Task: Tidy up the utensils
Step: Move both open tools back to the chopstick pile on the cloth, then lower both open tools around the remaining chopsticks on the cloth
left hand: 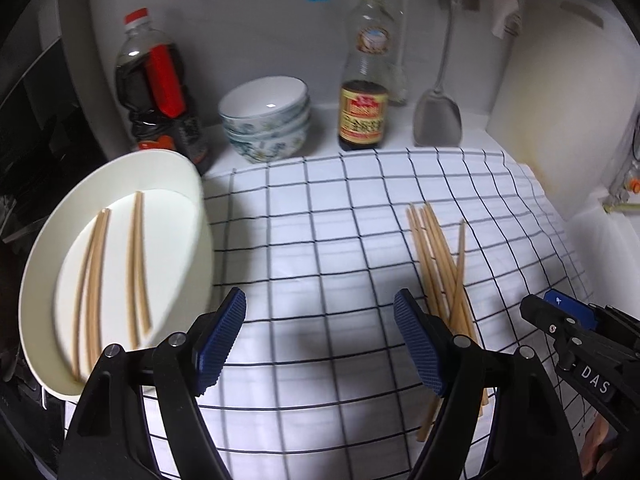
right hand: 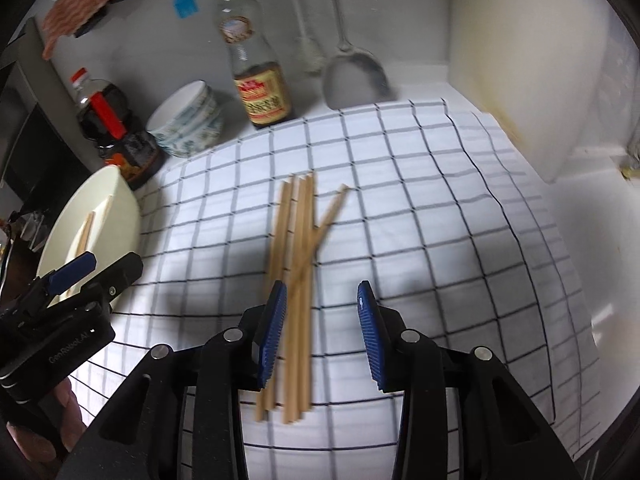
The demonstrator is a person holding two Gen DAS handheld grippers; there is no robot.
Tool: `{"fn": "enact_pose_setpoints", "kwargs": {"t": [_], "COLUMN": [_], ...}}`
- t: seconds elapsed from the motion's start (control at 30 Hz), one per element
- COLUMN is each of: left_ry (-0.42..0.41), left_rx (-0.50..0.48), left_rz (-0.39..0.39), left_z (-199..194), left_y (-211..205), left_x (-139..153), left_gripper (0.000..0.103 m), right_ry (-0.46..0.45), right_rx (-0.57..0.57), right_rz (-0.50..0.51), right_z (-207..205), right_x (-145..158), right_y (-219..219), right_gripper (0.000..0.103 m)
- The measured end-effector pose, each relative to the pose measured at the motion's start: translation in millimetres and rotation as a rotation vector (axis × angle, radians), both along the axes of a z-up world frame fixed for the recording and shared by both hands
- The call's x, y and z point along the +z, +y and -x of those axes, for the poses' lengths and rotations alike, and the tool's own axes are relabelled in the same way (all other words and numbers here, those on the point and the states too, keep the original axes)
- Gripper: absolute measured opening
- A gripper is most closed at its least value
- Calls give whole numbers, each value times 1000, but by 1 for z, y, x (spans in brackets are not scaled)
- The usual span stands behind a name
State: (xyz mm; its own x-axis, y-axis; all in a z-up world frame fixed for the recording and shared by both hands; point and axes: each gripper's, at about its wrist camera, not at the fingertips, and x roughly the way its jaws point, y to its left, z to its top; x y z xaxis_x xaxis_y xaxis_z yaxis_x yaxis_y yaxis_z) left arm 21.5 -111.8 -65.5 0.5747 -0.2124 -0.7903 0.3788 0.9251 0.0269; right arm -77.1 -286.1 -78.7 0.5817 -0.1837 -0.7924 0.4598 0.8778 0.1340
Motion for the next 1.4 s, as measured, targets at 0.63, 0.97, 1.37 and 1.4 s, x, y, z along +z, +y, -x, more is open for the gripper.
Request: {"fn": "enact_pose_setpoints", "kwargs": {"t": [0.63, 0.97, 1.37, 1.4], "left_ry": [60, 56, 102, 109], "left_rx": [-125, -163, -115, -107], "left_rz": [-44, -70, 43, 54], "left_z": [23, 33, 28, 26], "left_y": [-50, -64, -46, -43], "left_x": [-56, -70, -71, -71], "left_gripper": [75, 75, 41, 39], "right_ry": [40, 43, 44, 44], "right_rx": [26, 21, 47, 51], "right_rz": [-45, -54, -53, -53], "right_z": [6, 12, 7, 6], "right_x": [-42, -45, -46, -46], "right_y": [-29, -33, -26, -24], "right_gripper": [35, 35, 35, 35]}}
